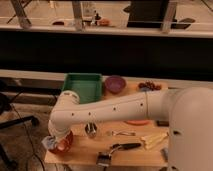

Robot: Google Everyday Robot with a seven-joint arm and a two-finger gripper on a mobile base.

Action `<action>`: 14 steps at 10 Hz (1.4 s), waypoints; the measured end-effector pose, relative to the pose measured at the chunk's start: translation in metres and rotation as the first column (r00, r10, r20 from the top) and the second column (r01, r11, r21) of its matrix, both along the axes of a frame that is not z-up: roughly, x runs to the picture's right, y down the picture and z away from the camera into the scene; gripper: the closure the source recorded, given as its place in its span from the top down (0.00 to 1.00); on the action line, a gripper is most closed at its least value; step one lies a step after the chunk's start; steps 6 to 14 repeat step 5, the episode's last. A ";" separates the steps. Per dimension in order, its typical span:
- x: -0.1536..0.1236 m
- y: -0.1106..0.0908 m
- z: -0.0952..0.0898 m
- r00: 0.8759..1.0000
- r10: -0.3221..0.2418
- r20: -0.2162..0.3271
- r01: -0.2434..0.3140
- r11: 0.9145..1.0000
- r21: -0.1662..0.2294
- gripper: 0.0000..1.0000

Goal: Wipe red bowl with towel

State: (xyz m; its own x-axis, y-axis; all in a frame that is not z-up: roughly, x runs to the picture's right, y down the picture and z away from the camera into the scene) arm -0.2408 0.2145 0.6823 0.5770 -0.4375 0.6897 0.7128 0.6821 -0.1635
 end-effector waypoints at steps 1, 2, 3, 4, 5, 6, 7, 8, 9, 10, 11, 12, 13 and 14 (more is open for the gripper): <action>-0.001 0.000 0.000 1.000 -0.001 0.002 0.001 1.000 0.000 0.80; -0.001 0.000 -0.001 1.000 0.000 0.003 0.000 1.000 0.000 0.80; -0.001 0.000 -0.001 1.000 0.000 0.003 0.000 1.000 0.001 0.80; -0.001 -0.001 -0.001 1.000 0.002 0.002 -0.002 1.000 0.003 0.80; -0.001 -0.004 -0.001 1.000 0.006 0.001 -0.006 1.000 0.005 0.80; -0.001 -0.004 -0.001 1.000 0.006 0.001 -0.006 1.000 0.005 0.80; -0.001 -0.004 -0.001 1.000 0.006 0.001 -0.006 1.000 0.005 0.80; -0.001 -0.004 -0.001 1.000 0.006 0.001 -0.006 1.000 0.005 0.80; -0.001 -0.004 -0.001 1.000 0.006 0.001 -0.006 1.000 0.005 0.80; -0.001 -0.004 -0.001 1.000 0.006 0.001 -0.006 1.000 0.005 0.80; -0.001 -0.004 -0.001 1.000 0.006 0.001 -0.006 1.000 0.005 0.80; -0.001 -0.004 -0.001 1.000 0.006 0.001 -0.006 1.000 0.005 0.80; -0.001 -0.004 -0.001 1.000 0.006 0.001 -0.006 1.000 0.005 0.80; -0.001 -0.004 -0.001 1.000 0.006 0.001 -0.006 1.000 0.005 0.80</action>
